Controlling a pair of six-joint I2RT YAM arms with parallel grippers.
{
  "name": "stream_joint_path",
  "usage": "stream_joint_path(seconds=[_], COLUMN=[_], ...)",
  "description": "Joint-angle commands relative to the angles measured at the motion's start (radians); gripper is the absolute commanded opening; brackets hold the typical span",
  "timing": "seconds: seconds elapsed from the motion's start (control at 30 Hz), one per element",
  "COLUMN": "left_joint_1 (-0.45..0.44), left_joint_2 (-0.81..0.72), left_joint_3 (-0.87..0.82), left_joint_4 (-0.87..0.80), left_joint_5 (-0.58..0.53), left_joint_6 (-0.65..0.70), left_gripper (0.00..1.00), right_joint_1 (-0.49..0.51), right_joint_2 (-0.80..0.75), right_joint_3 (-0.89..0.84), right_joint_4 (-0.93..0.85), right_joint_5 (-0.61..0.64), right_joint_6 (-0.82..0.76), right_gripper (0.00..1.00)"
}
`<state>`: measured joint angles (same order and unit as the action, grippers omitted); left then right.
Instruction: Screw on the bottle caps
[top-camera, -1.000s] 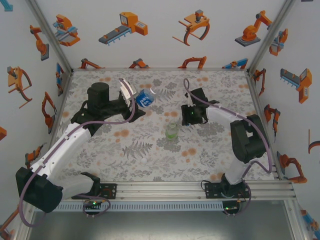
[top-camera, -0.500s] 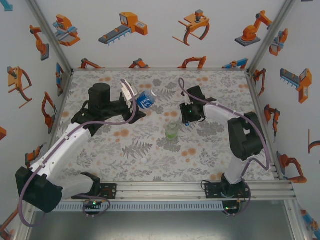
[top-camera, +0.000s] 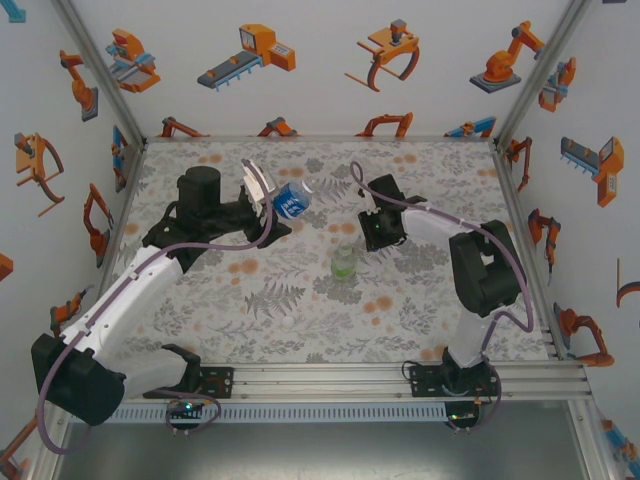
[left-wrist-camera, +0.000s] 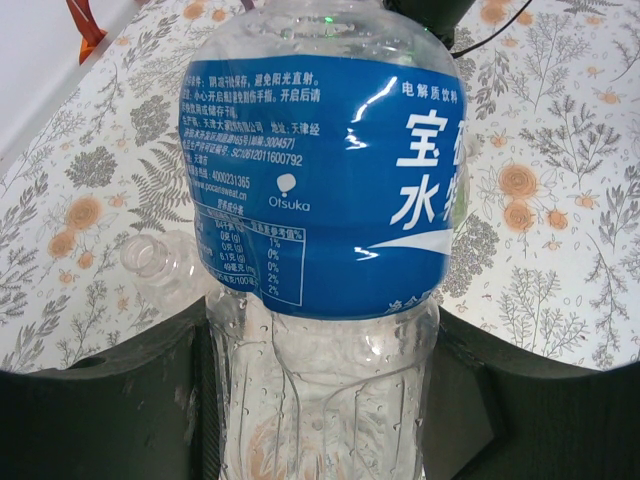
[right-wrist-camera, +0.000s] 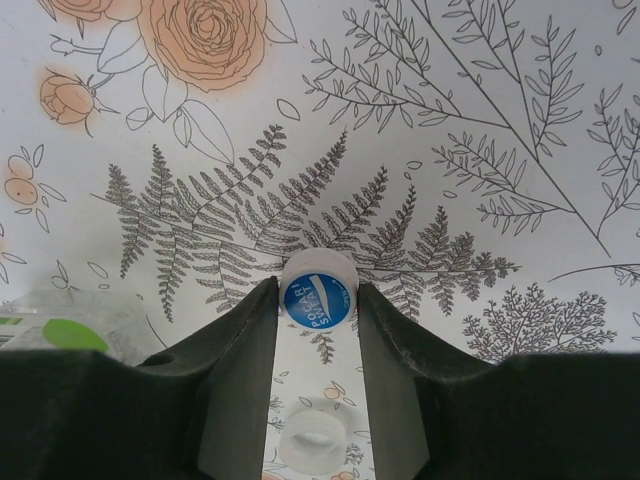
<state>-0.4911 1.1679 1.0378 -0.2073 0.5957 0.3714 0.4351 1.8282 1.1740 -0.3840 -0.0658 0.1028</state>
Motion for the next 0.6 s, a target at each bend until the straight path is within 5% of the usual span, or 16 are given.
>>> stream_joint_path(seconds=[0.0,0.57], left_joint_1=[-0.004,-0.005], left_joint_2=[-0.022,-0.017], left_joint_3=[0.024,0.026], left_joint_4=[-0.015,-0.012], left_joint_5=[0.021,0.021], left_joint_6=[0.018,0.014], left_gripper=[0.21,0.21], right_joint_1=[0.008,0.015], right_joint_2=[0.014,0.038], right_joint_3=[0.031,0.049], right_joint_4=[-0.019,-0.034], right_joint_5=[0.023,0.024], right_joint_6=[-0.018,-0.019], right_gripper=[0.37,0.39])
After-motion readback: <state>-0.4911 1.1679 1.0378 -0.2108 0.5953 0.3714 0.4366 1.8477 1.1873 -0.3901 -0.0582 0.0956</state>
